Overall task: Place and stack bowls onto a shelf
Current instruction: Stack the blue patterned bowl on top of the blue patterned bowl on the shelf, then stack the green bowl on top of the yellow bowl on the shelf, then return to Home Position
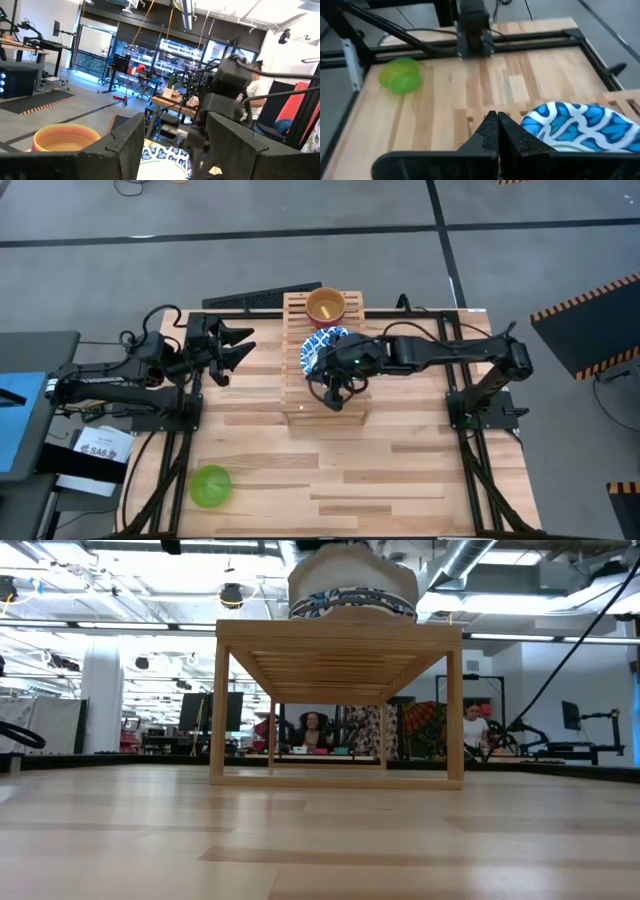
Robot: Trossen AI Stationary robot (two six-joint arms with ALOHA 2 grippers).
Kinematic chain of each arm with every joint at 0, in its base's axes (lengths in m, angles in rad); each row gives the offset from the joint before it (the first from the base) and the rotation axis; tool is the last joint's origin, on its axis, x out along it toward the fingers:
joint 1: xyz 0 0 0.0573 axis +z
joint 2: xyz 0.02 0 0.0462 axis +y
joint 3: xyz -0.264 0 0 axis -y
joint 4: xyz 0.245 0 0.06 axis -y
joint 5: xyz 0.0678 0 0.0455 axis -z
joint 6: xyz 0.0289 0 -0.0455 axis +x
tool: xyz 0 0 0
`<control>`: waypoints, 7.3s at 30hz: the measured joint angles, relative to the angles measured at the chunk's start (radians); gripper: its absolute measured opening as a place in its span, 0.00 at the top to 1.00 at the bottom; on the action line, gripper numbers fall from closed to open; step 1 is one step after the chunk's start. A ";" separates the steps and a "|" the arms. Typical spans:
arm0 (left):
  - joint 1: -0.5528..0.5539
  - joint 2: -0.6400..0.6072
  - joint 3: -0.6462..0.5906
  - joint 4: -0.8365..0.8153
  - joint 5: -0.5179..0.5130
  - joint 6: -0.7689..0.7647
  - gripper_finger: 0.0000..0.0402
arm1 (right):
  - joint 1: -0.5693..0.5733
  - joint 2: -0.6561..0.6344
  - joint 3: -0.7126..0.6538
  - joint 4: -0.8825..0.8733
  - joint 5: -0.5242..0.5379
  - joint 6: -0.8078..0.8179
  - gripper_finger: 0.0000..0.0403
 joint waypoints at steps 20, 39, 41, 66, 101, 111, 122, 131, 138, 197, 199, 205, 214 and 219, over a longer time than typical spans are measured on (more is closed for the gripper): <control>-0.001 0.000 0.000 -0.001 0.108 -0.071 0.50 | -0.019 -0.142 0.001 -0.146 0.000 -0.045 0.94; -0.224 0.142 0.123 -0.340 0.094 -0.053 0.54 | 0.060 -0.663 -0.557 -0.016 0.138 0.291 0.93; -0.300 0.206 0.192 -0.530 0.133 -0.087 0.56 | 0.053 -0.693 -0.591 0.030 0.156 0.307 0.93; -0.901 0.808 0.275 -1.218 0.253 -0.208 0.62 | 0.007 -0.654 -0.595 0.019 0.156 0.295 0.93; -0.715 0.494 0.229 -1.164 0.638 -0.345 1.00 | 0.008 -0.645 -0.597 0.012 0.156 0.295 0.93; -0.045 0.383 0.616 -1.280 0.330 -0.453 1.00 | 0.008 -0.645 -0.597 0.013 0.156 0.295 0.93; 0.442 0.764 1.032 -1.272 0.389 -0.105 1.00 | 0.008 -0.641 -0.597 0.023 0.156 0.295 0.93; 0.543 1.098 1.282 -1.211 0.411 -0.060 1.00 | 0.010 -0.620 -0.597 0.018 0.156 0.313 0.93; 0.567 1.219 1.349 -1.211 0.407 -0.081 1.00 | 0.019 -0.583 -0.596 0.041 0.156 0.314 0.93; 0.515 0.978 0.650 -0.162 0.211 0.021 1.00 | -0.039 -0.614 -0.596 0.289 0.158 0.153 0.93; 0.514 0.978 0.651 -0.151 0.187 0.033 1.00 | -0.039 -0.614 -0.596 0.287 0.158 0.153 0.93; 0.517 0.977 0.651 -0.163 0.167 0.044 1.00 | -0.039 -0.614 -0.596 0.287 0.158 0.144 0.93; 0.479 0.847 0.653 -0.222 0.409 0.047 1.00 | -0.047 -0.629 -0.596 0.290 0.159 0.104 0.93; 0.369 0.753 0.653 -0.325 0.353 0.144 1.00 | -0.065 -0.669 -0.596 0.278 0.157 0.073 0.93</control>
